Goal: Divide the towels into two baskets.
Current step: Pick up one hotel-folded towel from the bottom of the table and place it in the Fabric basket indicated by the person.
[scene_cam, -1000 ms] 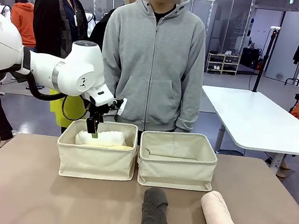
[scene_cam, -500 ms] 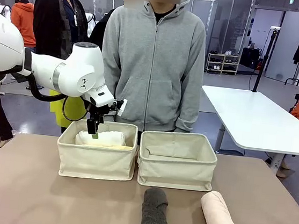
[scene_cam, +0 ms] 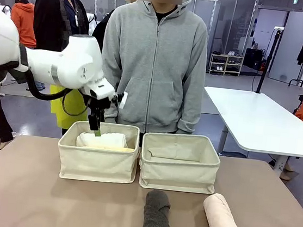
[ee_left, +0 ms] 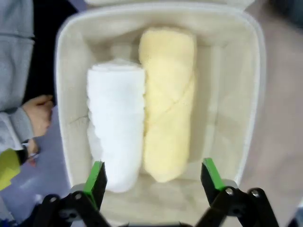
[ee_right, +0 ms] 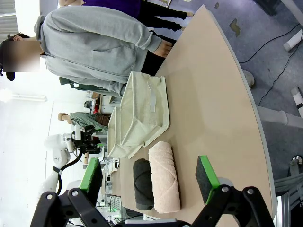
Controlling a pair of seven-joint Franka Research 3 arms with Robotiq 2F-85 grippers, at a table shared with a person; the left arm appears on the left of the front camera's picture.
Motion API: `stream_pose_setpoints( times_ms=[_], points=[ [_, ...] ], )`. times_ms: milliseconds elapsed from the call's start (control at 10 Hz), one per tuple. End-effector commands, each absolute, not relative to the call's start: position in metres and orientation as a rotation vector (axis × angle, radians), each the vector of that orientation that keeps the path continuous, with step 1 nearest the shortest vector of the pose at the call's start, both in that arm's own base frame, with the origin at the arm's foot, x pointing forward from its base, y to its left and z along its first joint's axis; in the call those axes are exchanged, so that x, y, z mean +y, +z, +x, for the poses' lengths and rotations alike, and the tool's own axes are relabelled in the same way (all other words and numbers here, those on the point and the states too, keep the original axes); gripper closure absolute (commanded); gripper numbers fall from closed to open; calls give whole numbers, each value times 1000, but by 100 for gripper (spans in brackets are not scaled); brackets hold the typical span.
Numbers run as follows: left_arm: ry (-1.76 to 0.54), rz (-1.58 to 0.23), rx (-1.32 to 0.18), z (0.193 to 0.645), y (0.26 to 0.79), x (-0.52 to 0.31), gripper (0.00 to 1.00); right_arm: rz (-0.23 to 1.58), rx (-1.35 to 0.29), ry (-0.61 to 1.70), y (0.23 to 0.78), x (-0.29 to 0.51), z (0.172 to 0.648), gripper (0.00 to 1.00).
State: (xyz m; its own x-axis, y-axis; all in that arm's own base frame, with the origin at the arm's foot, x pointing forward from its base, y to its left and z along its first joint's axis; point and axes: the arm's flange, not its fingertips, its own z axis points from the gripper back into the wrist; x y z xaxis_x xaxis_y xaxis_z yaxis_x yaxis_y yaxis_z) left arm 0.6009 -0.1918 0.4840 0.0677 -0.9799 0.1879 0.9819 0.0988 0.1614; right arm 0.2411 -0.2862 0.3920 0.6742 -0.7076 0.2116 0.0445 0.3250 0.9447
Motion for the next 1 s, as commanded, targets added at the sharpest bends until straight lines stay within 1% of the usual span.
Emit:
stream_pose_setpoints(
  times_ms=[0,100,300,500,700,800,900],
  points=[
    [-1294,-177,-326,567,520,-129,0,1154,-702,-552,395,-285,240,0],
    [-1180,-267,-341,542,523,-92,0,1154,-702,-552,395,-285,240,0],
    [-978,-505,-348,496,515,-19,0,1154,-702,-552,395,-285,240,0],
    [-798,-726,-407,459,508,41,0,1154,-702,-552,395,-285,240,0],
    [-601,-835,-341,422,478,108,0,1154,-702,-552,395,-285,240,0],
    [-510,-897,-333,402,457,141,0,1154,-702,-552,395,-285,240,0],
    [-407,-972,-361,381,432,170,0,1154,-702,-552,395,-285,240,0]
  ],
)
